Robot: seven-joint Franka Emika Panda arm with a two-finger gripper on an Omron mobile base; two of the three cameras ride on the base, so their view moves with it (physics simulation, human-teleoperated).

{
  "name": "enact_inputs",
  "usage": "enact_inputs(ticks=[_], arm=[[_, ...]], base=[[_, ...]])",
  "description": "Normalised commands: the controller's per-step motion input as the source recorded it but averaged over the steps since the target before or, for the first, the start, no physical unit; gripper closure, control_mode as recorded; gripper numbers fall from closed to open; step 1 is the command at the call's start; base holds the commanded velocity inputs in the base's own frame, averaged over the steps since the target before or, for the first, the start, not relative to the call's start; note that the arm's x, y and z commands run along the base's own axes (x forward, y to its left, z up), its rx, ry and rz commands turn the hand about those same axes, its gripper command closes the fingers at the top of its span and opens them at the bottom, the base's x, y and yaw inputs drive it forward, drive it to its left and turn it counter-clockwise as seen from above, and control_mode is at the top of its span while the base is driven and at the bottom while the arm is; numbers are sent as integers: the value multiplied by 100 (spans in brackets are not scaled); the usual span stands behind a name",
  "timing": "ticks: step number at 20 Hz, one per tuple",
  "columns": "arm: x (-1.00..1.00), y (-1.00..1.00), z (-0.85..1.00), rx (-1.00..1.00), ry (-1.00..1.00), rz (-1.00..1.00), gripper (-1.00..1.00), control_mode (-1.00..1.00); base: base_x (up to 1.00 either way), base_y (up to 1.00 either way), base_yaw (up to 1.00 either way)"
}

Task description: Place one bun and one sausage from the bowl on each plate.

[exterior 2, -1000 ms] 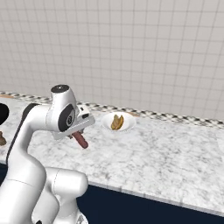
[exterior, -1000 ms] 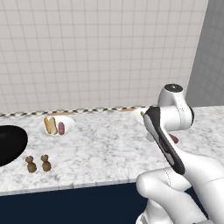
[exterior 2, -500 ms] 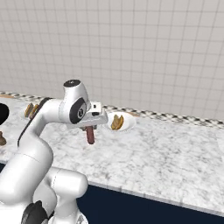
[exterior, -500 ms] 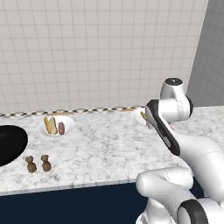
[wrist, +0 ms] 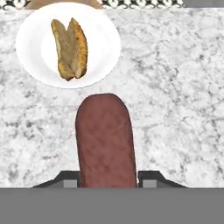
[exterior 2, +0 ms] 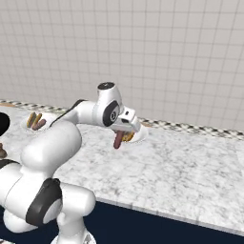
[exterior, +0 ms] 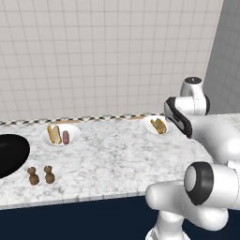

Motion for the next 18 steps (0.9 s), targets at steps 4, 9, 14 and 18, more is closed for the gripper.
enact_inputs(ticks=[4, 9, 14, 18], arm=[[88, -47, 0, 12, -1, -34, 100, -100], [86, -2, 0, 15, 1, -7, 100, -100], [61, -7, -7, 9, 0, 9, 100, -100], [28, 8, -33, -1, 1, 10, 100, -100]], base=[[0, 0, 0], [0, 0, 0], [0, 0, 0], [0, 0, 0]])
